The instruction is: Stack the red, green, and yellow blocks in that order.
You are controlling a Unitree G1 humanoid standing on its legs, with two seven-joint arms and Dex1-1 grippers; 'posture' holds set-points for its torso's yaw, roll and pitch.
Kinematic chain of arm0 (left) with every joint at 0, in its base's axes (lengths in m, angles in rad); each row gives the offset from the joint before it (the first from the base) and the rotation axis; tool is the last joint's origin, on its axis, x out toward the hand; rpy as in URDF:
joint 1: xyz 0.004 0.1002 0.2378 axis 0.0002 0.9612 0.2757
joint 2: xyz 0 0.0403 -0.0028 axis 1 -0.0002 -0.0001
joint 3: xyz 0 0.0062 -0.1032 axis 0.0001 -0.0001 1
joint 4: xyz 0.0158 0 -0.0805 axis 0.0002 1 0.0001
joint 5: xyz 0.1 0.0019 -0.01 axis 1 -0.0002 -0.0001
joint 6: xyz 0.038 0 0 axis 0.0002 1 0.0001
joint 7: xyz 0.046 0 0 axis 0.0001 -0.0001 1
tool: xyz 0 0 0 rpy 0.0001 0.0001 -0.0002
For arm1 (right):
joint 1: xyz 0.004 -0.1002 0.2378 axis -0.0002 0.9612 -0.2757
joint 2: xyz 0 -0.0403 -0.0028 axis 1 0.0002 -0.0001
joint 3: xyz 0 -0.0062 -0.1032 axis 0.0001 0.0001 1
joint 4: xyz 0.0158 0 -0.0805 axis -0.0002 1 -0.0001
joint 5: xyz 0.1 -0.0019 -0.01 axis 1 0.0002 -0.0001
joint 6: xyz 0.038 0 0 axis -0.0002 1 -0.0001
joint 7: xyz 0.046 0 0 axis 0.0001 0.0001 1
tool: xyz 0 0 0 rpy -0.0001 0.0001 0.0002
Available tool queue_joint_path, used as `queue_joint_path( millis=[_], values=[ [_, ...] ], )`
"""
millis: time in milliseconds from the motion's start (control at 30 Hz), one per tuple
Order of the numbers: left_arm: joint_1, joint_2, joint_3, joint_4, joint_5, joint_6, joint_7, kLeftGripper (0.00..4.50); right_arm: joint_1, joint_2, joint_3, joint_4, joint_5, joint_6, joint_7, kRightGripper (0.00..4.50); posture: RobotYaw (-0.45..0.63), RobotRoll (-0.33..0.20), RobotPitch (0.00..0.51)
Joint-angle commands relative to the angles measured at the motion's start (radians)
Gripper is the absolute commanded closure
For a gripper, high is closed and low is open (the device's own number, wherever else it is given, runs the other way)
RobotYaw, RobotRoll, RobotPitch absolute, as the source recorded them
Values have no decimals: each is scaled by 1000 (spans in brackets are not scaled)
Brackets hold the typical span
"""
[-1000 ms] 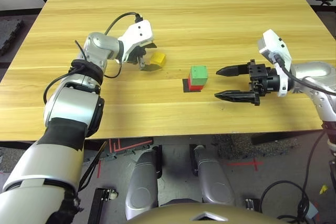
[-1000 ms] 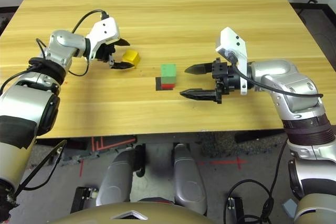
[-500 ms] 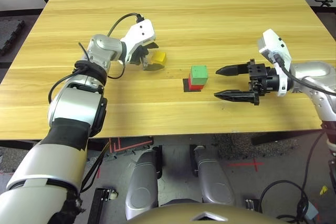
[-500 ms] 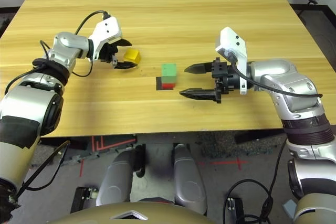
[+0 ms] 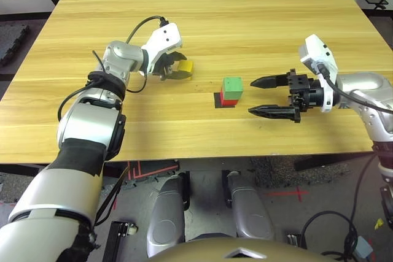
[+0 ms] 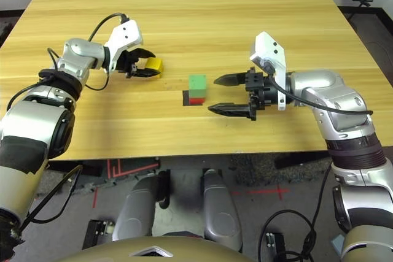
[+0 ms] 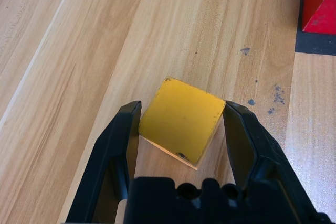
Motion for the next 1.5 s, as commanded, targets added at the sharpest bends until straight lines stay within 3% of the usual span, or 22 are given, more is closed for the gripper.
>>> queue_joint_path(
  millis=[33,233,333,600,867,1167,1500],
  values=[
    [-13,10,22,7,-4,36,-20,1858,-1,0,7,-7,-8,-10,1,0,142,-8,172],
    [-63,14,57,-67,-44,130,-89,1858,15,1,-3,-26,-2,-3,-5,0,137,-2,177],
    [-74,18,71,-166,-73,262,-122,1858,25,0,-8,-35,2,1,-9,0,142,1,180],
    [12,69,53,-779,-112,807,-101,1858,13,7,-7,-12,0,-7,-8,0,171,24,176],
    [34,61,35,-1171,-171,1320,21,1858,3,36,6,13,-11,-25,-6,0,207,56,172],
    [126,48,16,-1413,-341,1525,93,1858,-22,50,17,49,-27,-47,2,0,221,52,158],
    [163,-35,18,-1527,-447,1524,252,1858,-44,59,26,76,-38,-60,13,0,231,55,154]
  ],
)
